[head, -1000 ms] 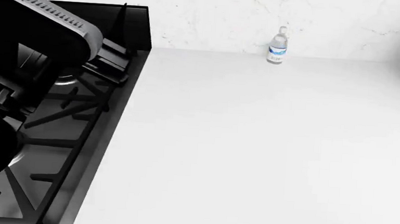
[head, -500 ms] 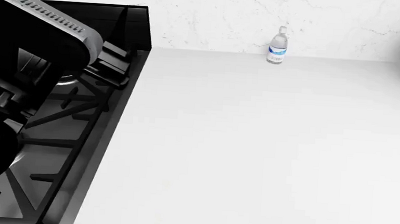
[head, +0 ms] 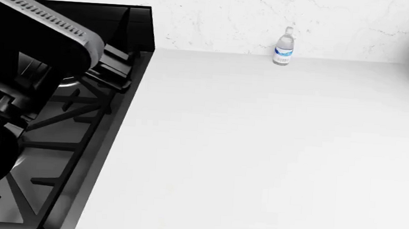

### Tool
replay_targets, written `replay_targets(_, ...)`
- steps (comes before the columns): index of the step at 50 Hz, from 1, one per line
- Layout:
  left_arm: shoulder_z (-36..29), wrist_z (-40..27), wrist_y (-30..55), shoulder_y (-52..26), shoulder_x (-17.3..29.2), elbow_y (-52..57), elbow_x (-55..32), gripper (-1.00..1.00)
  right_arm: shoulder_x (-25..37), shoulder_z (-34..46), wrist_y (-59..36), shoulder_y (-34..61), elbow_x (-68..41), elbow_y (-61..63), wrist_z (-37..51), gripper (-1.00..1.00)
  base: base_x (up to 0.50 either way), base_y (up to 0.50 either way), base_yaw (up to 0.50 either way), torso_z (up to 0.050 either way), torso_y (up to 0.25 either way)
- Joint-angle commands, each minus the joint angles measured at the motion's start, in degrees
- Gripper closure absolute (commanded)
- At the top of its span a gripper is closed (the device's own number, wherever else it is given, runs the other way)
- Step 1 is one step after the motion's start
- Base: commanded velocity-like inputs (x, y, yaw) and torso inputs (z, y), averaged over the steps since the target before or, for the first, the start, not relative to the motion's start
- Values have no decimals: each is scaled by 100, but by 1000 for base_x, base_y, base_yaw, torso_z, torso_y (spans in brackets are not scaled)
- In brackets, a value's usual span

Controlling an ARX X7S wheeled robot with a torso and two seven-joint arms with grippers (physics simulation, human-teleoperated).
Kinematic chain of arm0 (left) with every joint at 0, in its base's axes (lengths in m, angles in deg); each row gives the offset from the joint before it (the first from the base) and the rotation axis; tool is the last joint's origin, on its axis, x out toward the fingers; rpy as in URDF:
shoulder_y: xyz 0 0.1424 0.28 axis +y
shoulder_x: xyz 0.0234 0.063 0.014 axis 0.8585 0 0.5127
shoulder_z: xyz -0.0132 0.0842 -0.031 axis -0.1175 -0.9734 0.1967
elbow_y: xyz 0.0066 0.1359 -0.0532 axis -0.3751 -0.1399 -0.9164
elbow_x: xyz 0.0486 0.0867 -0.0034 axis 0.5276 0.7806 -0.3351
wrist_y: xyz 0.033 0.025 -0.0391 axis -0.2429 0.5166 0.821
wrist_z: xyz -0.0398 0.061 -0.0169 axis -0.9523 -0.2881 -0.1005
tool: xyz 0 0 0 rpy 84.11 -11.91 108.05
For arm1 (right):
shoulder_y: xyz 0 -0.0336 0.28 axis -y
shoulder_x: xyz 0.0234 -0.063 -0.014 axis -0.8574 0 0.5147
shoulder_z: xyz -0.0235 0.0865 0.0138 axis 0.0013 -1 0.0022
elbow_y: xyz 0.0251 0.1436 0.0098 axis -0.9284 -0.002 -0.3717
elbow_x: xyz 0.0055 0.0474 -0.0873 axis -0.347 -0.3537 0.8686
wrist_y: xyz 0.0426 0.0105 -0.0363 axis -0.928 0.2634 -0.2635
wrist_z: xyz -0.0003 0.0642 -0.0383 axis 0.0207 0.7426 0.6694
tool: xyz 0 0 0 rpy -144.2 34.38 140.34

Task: A wet mug is on the counter and needs to be dried. Pick it up and place it upside down in the open cabinet.

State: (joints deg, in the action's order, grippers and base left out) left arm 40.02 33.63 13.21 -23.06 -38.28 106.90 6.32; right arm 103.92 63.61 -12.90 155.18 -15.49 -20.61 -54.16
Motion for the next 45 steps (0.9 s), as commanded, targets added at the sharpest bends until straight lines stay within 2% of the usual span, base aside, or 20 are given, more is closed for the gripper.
replay_targets(1, 15, -10, -47, 47, 34, 3, -2, -100, -608, 151, 927, 611, 496, -2174, -509, 100, 0, 0, 0, 0, 0)
replay_targets(6, 28, -11, -69, 63, 49, -6, -4, -100, -921, 150, 1417, 939, 619, -3326, -796, 100, 0, 0, 0, 0, 0)
replay_targets(13, 52, -26, -82, 100, 75, 2, -15, -100, -1028, -197, 1146, 891, 967, -3353, -881, 100, 0, 0, 0, 0, 1)
replay_targets(32, 73, -91, -52, 156, 139, 70, -48, -100, -1181, -1869, 766, 639, 2606, -3357, -867, 100, 0, 0, 0, 0, 0)
replay_targets(45, 67, -116, -79, 196, 161, 88, -53, -100, -1220, -2224, 587, 425, 3083, -3357, -818, 100, 0, 0, 0, 0, 1)
